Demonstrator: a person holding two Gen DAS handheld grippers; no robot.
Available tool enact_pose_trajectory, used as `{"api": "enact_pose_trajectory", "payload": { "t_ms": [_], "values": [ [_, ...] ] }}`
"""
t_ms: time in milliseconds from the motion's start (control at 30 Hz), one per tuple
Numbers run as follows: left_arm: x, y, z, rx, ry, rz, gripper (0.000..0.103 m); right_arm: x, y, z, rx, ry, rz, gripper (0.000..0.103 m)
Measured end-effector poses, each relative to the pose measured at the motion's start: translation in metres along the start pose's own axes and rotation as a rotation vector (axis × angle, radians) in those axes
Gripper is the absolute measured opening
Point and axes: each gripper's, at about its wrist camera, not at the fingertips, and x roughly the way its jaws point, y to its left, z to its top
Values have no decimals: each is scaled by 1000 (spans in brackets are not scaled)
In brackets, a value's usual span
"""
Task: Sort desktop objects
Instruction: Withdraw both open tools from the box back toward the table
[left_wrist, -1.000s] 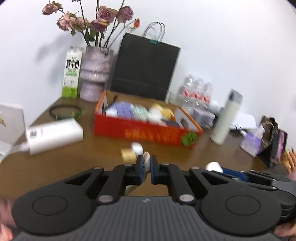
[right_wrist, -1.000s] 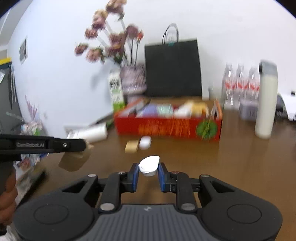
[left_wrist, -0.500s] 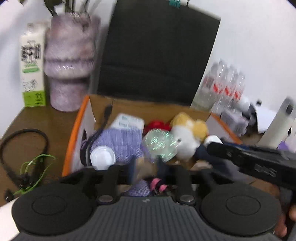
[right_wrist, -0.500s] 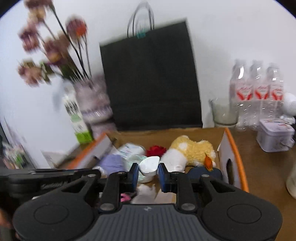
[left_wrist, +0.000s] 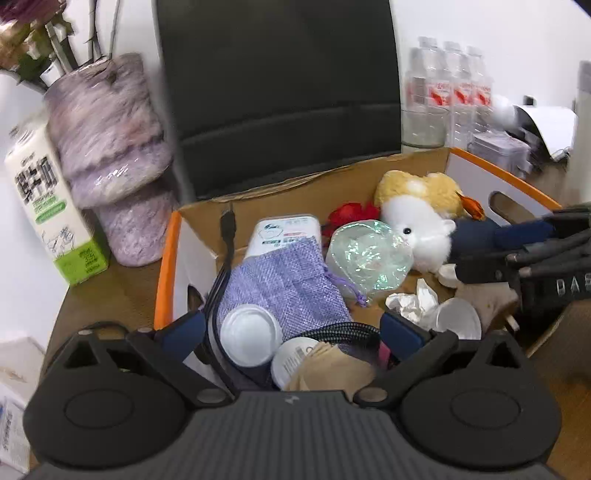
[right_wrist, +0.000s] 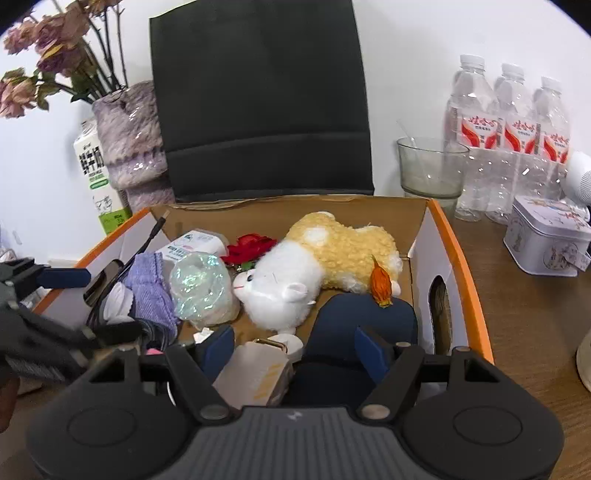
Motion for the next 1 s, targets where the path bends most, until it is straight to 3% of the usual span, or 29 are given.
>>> {"api": "enact_pose_trajectory", "payload": {
  "t_ms": [233, 367, 433, 533, 667, 733, 833, 1000],
  "values": [
    [-10, -11, 1, -32, 101, -4, 99, -5, -12, -12, -44, -54, 70, 72],
    [-25, -2, -2, -93, 160, -131, 95, -16, -11, -9, -48, -2, 43, 70],
    [-43, 5, 2, -139, 150, -148, 97, -28, -9, -7, -78, -8, 11, 68],
    [-93, 24, 16, -202, 68, -171, 101, -66, -8, 1, -62, -91, -15, 70],
    [-175, 26, 16, -206, -54, -105, 103, -124, 10, -3, -25, -135, 4, 81],
    [-211, 11, -7, -217, -110, -55, 103, -148, 22, -22, -15, -125, 25, 84],
    [-248, -19, -67, -284, -194, -48, 103, -177, 35, -67, 6, -95, 82, 84],
    [-262, -75, -170, -359, -158, -6, 103, -213, 51, -147, -20, -55, 72, 84]
  ]
}}
